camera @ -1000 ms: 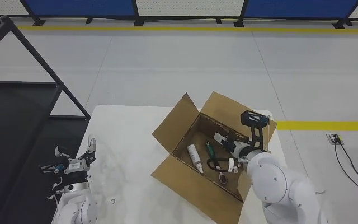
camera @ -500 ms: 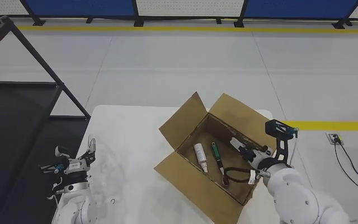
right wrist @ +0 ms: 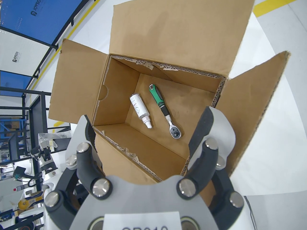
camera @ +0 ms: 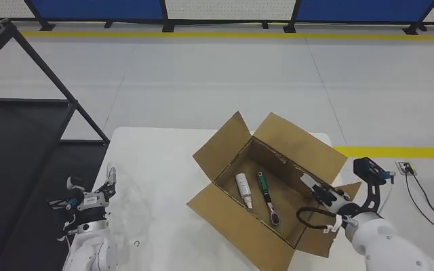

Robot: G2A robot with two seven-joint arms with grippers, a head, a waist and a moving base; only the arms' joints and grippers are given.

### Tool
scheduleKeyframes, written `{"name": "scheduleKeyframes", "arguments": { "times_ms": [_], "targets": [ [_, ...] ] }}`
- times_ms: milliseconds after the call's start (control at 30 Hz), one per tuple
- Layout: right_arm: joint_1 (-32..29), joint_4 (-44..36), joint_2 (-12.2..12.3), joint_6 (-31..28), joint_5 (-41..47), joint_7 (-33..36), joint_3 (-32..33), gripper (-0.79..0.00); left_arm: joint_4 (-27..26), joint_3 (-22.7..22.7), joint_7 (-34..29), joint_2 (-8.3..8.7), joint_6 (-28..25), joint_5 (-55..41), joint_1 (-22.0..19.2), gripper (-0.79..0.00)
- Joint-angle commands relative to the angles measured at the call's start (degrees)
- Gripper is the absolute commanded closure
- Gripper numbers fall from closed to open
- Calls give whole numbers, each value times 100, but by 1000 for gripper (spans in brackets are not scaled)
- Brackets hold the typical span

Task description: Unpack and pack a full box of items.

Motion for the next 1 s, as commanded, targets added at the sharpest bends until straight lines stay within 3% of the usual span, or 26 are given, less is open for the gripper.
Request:
{"name": "scheduleKeyframes", "arguments": {
  "times_ms": [0, 233, 467, 967],
  "targets": [
    [-152, 0, 0, 30, 268, -48, 196, -785, 0, 0, 0, 0, 0, 0, 0, -785],
    [-838, 96, -13, -100, 1333, -539, 902, -785, 0, 0, 0, 0, 0, 0, 0, -785],
    [-1161, 659, -25, -583, 2276, -1240, 1100, -785, 0, 0, 0, 0, 0, 0, 0, -785],
    [-510, 2007, 49, -1397, 2915, -2207, 672, -785, 0, 0, 0, 0, 0, 0, 0, -785]
  ]
}}
